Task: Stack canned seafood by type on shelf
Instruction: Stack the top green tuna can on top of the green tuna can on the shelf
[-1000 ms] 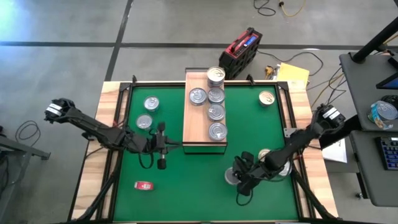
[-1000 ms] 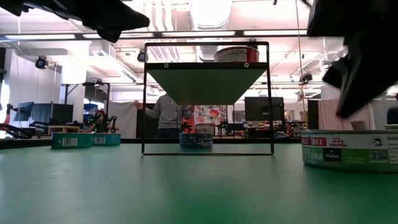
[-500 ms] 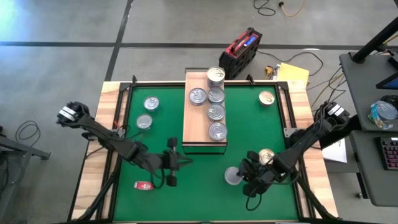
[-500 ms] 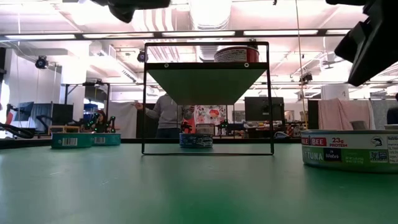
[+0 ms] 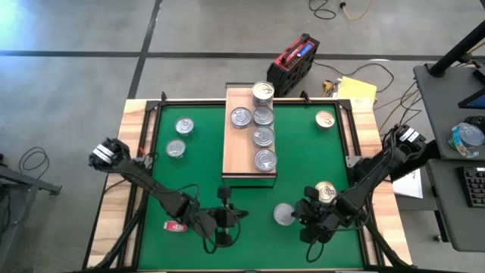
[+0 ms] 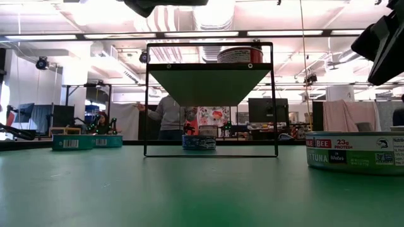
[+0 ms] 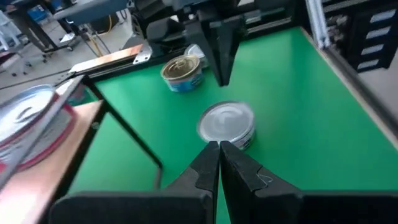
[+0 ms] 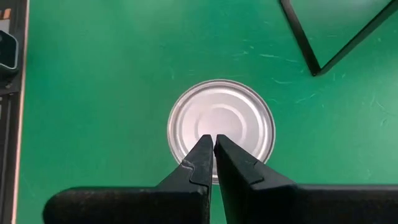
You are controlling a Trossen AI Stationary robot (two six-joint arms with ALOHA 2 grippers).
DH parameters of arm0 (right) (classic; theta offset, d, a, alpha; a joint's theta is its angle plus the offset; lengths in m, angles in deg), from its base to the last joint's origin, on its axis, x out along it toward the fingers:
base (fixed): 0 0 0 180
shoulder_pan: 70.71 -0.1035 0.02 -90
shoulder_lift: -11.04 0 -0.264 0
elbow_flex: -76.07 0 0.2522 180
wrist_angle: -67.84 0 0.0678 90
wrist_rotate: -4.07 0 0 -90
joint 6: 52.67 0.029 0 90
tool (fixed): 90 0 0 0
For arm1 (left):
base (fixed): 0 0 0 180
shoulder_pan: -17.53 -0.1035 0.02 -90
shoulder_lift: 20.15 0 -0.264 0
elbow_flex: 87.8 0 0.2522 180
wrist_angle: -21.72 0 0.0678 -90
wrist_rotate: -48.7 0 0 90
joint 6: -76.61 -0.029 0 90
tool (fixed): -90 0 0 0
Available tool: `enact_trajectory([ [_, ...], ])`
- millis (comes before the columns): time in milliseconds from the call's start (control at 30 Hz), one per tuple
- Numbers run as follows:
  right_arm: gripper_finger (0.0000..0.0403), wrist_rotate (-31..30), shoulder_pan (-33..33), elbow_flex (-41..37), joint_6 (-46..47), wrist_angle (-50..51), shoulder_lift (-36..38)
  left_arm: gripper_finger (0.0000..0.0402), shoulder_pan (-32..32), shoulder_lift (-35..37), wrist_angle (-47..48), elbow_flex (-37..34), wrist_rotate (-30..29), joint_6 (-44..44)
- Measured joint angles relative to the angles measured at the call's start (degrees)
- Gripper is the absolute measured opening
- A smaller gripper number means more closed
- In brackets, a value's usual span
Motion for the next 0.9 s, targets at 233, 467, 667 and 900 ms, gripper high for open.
enact_trajectory([
  [233, 0.0012, -2.7, 0.0, -0.7, 3.2, 0.0, 0.0, 0.0000, 1.0, -5.3, 0.0, 3.0, 0.0, 4.3],
  [467, 0.0012, -8.9, 0.0, -4.3, 10.2, 0.1, -0.4, 0.0000, 1.0, -13.8, -1.4, 7.9, 0.3, 5.2],
  [667, 0.0012, -9.0, -0.1, -6.0, 13.9, 0.2, -1.1, 0.0000, 0.9, -21.0, -1.2, 13.7, 0.1, 4.5],
  [900, 0.0012, -9.2, -0.1, -6.4, 11.1, 0.2, -1.1, 0.0000, -0.1, -23.8, -1.5, 15.7, 0.0, 5.0],
])
